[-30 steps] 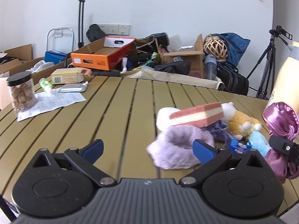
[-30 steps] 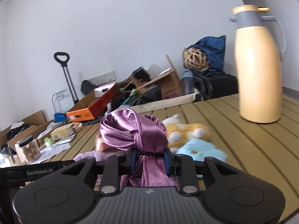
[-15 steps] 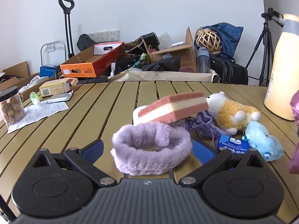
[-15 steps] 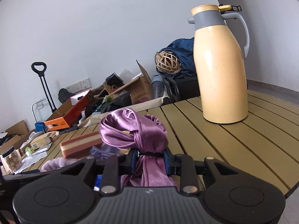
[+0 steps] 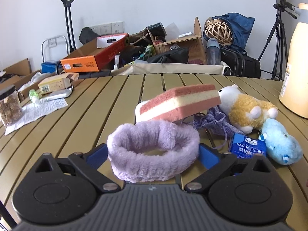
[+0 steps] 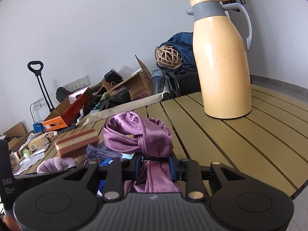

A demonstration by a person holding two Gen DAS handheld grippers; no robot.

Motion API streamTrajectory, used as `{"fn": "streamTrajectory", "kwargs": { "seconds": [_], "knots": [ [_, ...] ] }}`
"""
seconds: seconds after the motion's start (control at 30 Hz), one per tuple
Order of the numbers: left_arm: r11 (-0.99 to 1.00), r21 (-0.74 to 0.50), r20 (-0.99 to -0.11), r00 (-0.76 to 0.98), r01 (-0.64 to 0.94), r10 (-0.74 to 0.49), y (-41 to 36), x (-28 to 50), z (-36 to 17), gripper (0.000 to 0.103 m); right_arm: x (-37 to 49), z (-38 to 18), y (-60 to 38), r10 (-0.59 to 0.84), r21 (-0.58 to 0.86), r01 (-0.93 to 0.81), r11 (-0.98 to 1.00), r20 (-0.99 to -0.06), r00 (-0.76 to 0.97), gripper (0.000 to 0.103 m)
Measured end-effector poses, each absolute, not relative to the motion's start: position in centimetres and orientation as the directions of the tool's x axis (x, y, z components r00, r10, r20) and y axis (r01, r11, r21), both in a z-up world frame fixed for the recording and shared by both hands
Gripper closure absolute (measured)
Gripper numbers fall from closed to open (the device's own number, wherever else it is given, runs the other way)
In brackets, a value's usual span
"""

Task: Collect trash
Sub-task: 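Grasp the purple satin scrunchie with the right gripper while the left gripper grasps the lavender fuzzy scrunchie, then lift both held scrunchies and carry them down over the black bin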

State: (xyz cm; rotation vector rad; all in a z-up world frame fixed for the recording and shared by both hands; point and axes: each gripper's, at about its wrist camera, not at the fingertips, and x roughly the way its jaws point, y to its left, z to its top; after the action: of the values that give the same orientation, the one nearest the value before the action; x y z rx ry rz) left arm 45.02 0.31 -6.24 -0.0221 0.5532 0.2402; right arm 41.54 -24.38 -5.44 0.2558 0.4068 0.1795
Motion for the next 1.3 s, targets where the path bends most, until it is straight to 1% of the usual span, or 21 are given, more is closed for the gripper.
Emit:
{"fn": "streamTrajectory", "kwargs": {
  "seconds": [0.03,0.07,0.1,0.13,0.23,0.3,0.33,0.7,1.3],
  "knots": [
    [0.973,0.037,-0.523,0.825,-0.228,0.213,0.4,45.0,-6.3,0.026,41.4,-5.4,-24.4,0.223,0.279,-0.123,0.952,-0.366,0.903,0.076],
    [0.975,0.029,-0.524,0.827,-0.221,0.203,0.5,44.9,-6.3,0.030,41.4,-5.4,-24.4,0.223,0.279,-0.123,0.953,-0.366,0.903,0.076],
    [0.976,0.021,-0.523,0.830,-0.215,0.195,0.5,44.9,-6.3,0.038,41.4,-5.4,-24.4,0.223,0.278,-0.122,0.953,-0.366,0.903,0.076],
    [0.978,0.011,-0.521,0.833,-0.209,0.184,0.5,44.8,-6.3,0.042,41.4,-5.5,-24.4,0.223,0.279,-0.122,0.953,-0.367,0.903,0.076],
    [0.982,0.004,-0.513,0.842,-0.188,0.164,0.1,44.3,-6.3,0.068,41.3,-5.4,-24.4,0.227,0.280,-0.125,0.952,-0.367,0.902,0.076],
    [0.985,0.010,-0.503,0.850,-0.174,0.155,-0.3,43.8,-6.1,0.077,41.1,-5.3,-24.4,0.231,0.281,-0.131,0.951,-0.362,0.903,0.076],
    [0.986,0.011,-0.498,0.854,-0.167,0.151,-0.4,43.5,-6.0,0.079,41.0,-5.2,-24.4,0.233,0.281,-0.133,0.950,-0.359,0.904,0.076],
    [0.993,-0.015,-0.470,0.877,-0.121,0.099,-0.5,40.9,-4.1,0.080,40.5,-4.9,-24.3,0.248,0.283,-0.151,0.947,-0.349,0.903,0.076],
    [0.997,-0.049,-0.422,0.906,-0.059,0.033,0.1,35.6,-1.1,0.080,37.2,-3.3,-21.8,0.325,0.255,-0.248,0.935,-0.330,0.886,0.076]
  ]
}}
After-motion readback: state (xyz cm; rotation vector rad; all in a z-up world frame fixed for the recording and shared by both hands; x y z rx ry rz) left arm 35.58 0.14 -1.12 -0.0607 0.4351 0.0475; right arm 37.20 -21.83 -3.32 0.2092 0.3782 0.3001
